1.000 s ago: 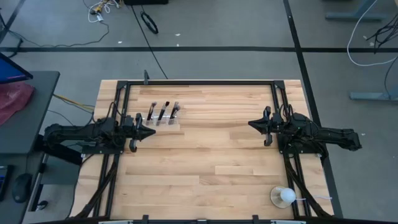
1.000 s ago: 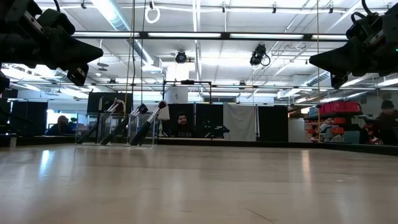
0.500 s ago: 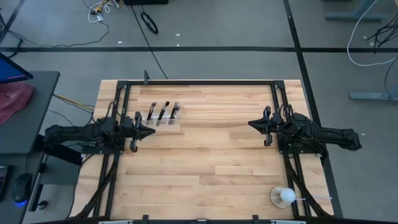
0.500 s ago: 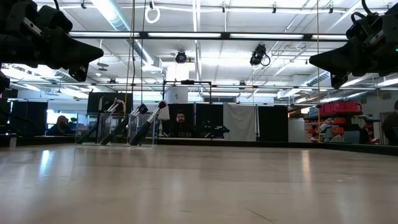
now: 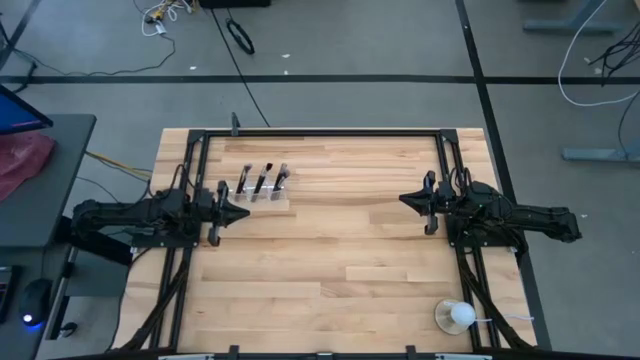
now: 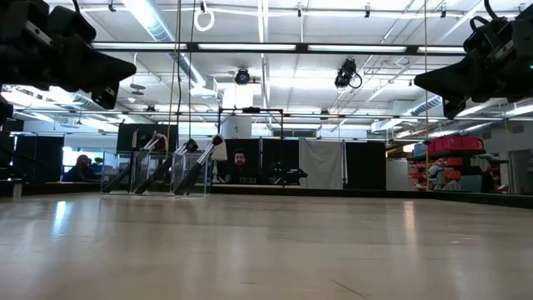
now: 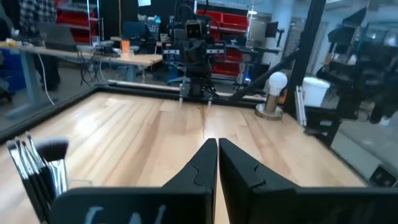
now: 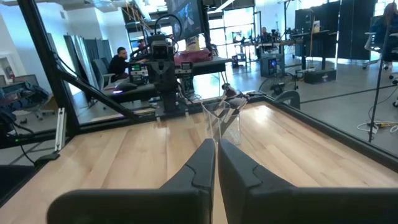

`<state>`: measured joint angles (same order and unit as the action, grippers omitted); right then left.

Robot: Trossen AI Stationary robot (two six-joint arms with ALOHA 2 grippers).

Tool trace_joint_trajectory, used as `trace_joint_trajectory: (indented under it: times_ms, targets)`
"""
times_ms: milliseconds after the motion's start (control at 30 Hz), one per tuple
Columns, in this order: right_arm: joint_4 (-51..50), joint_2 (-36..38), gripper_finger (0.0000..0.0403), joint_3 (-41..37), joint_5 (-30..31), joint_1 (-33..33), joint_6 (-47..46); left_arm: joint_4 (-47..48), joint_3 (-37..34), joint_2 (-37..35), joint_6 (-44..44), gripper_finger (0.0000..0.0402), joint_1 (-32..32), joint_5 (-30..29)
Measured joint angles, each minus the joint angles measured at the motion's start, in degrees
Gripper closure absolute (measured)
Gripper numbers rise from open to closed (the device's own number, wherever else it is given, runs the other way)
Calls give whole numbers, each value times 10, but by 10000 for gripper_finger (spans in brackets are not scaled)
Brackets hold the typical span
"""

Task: Put items in baskets/containers
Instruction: Return to Home Position

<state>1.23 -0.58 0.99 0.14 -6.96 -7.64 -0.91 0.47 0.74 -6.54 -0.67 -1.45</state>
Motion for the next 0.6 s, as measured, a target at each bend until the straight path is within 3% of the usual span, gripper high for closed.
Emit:
trace_joint_trajectory:
  times_ms: [300, 600]
  targets:
    - [0, 0, 380, 0, 0, 0, 0, -22, -1, 0, -109, 381, 0, -2]
    - [0, 0, 380, 0, 0, 0, 0, -30, -1, 0, -109, 381, 0, -2]
